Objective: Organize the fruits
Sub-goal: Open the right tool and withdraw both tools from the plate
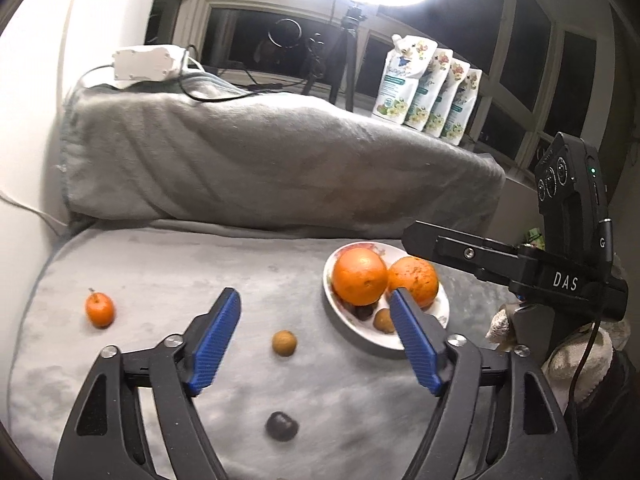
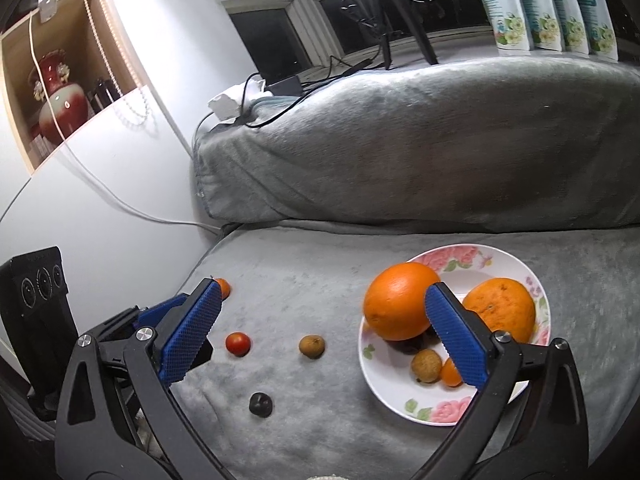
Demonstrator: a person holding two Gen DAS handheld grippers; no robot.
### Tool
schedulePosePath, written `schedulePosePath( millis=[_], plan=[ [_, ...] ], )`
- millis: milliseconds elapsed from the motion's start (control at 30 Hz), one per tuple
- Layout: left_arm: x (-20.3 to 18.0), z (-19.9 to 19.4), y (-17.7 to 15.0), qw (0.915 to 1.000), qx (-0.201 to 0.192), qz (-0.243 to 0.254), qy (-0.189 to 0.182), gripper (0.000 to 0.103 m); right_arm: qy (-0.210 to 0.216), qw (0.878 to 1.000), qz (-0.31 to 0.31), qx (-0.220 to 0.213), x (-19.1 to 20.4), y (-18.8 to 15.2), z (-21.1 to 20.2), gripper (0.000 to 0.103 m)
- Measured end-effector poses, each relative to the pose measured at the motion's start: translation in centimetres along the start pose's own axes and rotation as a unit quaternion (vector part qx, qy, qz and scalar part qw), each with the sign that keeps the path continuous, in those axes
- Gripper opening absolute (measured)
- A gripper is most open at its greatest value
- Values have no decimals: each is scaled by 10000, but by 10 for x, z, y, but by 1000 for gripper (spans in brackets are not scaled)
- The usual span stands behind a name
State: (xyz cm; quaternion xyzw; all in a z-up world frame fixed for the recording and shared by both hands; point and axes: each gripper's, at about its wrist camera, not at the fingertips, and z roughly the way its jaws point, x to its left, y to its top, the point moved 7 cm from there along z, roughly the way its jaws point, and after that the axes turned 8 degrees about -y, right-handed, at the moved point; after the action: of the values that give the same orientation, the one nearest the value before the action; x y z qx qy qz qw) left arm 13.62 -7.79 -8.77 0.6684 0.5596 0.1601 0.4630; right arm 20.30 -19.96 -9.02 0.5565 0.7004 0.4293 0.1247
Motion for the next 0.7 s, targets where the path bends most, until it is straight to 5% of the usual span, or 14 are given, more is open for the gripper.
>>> schedulePosePath(
  millis=[700],
  plan=[
    [64, -38, -22, 9973, -22, -217, 701, 81, 286, 9983, -485, 135, 48, -28, 10, 103]
  ],
)
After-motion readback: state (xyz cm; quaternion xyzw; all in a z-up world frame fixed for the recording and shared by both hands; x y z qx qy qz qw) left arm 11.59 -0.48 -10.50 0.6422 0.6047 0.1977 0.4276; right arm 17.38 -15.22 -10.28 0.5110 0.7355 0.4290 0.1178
